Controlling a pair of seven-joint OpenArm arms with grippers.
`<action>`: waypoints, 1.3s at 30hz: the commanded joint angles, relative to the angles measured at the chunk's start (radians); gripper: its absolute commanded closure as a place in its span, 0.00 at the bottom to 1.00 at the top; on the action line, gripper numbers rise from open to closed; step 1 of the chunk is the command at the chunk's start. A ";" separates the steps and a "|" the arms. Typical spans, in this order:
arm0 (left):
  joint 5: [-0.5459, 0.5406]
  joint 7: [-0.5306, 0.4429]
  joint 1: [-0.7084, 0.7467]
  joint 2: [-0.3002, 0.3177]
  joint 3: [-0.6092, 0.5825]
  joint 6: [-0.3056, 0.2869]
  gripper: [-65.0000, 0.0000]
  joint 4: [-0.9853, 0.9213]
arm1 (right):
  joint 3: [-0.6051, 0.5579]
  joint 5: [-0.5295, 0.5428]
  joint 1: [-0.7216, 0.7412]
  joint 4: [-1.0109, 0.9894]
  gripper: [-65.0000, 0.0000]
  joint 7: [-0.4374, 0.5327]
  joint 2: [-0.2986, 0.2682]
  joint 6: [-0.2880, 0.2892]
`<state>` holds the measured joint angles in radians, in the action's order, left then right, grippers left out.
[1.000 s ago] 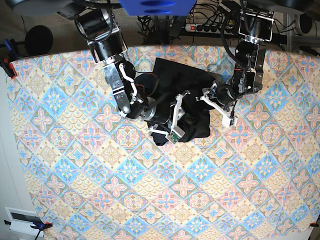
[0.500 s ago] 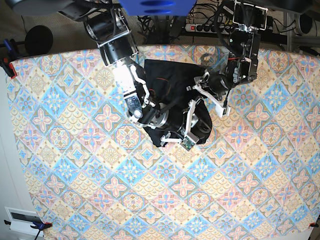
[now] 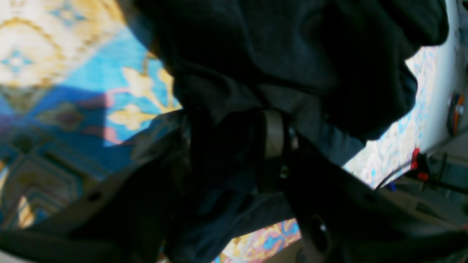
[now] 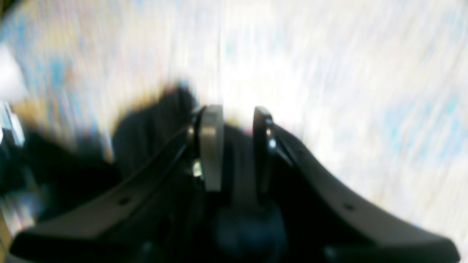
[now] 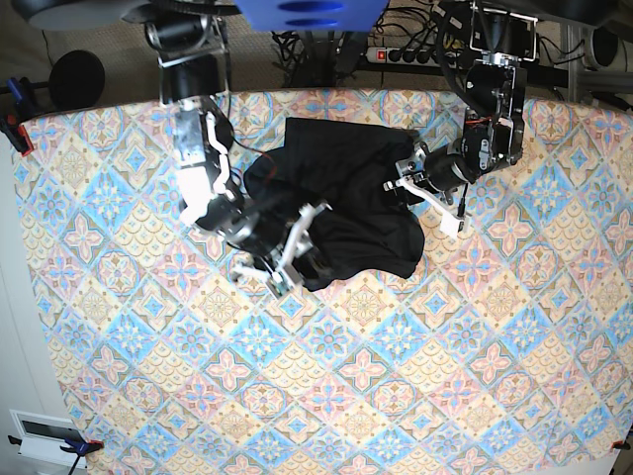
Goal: Layout the t-shirt on the table in an organized manner, then fold the t-shirt properly
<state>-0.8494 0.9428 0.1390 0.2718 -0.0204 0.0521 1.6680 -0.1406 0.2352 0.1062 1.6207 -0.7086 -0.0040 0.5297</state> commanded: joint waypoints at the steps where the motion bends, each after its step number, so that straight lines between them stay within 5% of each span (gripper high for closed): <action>1: -0.018 -0.006 -0.012 0.004 0.003 -0.010 0.68 0.019 | 0.028 0.014 0.043 0.023 0.79 0.040 -0.021 -0.007; 9: -0.018 -0.006 -0.014 -0.001 0.003 -0.010 0.68 0.019 | 0.192 0.014 0.049 -0.038 0.79 0.019 -0.054 -0.006; 19: -0.018 -0.006 -0.014 -0.003 0.000 -0.010 0.67 0.019 | 0.190 0.013 0.108 -0.221 0.79 0.025 -0.098 -0.004; 32: -0.009 -0.014 -0.028 -0.004 0.001 -0.010 0.67 0.013 | -0.064 0.013 0.129 -0.234 0.79 0.020 -0.098 -0.004; 39: 0.055 -0.014 -0.042 -0.004 -0.002 -0.010 0.67 0.011 | -0.173 0.013 0.122 -0.055 0.79 -0.021 -0.115 -0.001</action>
<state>-0.7845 0.9401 0.1093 0.2630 -0.0227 0.0517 1.6642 -0.3210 0.2424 0.2111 1.5505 -0.7429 -0.1059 0.5266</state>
